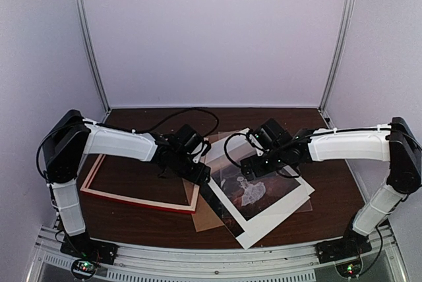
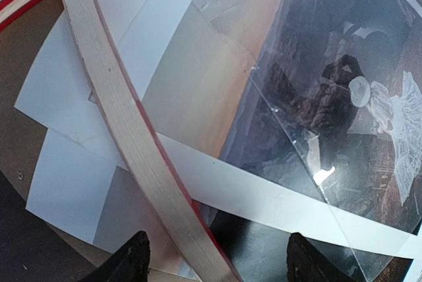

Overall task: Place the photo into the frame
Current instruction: Rotate the frame body at the center of the board.

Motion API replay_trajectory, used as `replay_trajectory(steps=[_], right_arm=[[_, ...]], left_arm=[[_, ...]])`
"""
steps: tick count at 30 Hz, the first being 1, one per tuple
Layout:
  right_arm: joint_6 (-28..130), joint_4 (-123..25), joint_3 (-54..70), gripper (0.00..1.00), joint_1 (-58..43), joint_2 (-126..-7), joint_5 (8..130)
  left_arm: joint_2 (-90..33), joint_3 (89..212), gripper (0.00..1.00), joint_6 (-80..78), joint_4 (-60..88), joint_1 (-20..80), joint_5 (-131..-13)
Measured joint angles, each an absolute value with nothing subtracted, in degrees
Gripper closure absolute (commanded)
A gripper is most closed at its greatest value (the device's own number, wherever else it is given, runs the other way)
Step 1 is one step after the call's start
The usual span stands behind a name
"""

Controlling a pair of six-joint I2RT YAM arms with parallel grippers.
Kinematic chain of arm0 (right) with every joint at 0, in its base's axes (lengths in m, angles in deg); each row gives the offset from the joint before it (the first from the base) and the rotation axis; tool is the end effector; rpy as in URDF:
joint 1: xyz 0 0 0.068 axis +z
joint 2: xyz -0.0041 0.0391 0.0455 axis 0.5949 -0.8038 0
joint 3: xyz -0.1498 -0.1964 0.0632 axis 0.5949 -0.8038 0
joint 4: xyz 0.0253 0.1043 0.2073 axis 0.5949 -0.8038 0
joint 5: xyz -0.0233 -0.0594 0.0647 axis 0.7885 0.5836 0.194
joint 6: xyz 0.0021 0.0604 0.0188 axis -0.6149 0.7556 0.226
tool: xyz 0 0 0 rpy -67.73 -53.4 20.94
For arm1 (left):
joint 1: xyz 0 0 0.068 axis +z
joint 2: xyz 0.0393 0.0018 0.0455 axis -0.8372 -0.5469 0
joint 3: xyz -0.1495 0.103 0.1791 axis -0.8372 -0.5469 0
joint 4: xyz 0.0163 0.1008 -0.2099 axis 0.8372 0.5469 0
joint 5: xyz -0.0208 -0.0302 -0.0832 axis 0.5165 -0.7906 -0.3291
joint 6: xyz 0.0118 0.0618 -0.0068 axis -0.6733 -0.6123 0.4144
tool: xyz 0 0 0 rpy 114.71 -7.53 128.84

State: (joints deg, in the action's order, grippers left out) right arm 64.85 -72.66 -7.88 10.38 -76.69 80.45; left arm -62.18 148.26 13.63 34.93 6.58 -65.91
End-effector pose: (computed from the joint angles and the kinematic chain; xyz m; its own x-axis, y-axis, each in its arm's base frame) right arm 0.2137 0.2237 0.1949 -0.7800 -0.3137 -0.5415 -0.4556 0.8778 0.1478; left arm 0.2346 -0.2849 0.1520 -0.8340 0.3044 -0.4603 0.4553 0.8509 -0.2622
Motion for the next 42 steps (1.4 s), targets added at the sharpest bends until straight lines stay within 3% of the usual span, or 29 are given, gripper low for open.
replay_trajectory(steps=[17, 32, 42], right_arm=[[65.11, -72.73, -9.55, 0.0, 10.1, -76.69, 82.0], [64.81, -73.56, -9.52, 0.0, 8.92, -77.37, 82.09], [64.96, -73.49, -10.25, 0.0, 8.59, -78.11, 82.02]], left_arm=[[-63.54, 149.61, 0.77, 10.87, 40.09, 6.5, -65.36], [-60.94, 150.1, 0.86, 2.5, 51.39, 6.5, -65.36], [-51.38, 147.52, 0.88, -2.66, 59.82, 6.54, -67.46]])
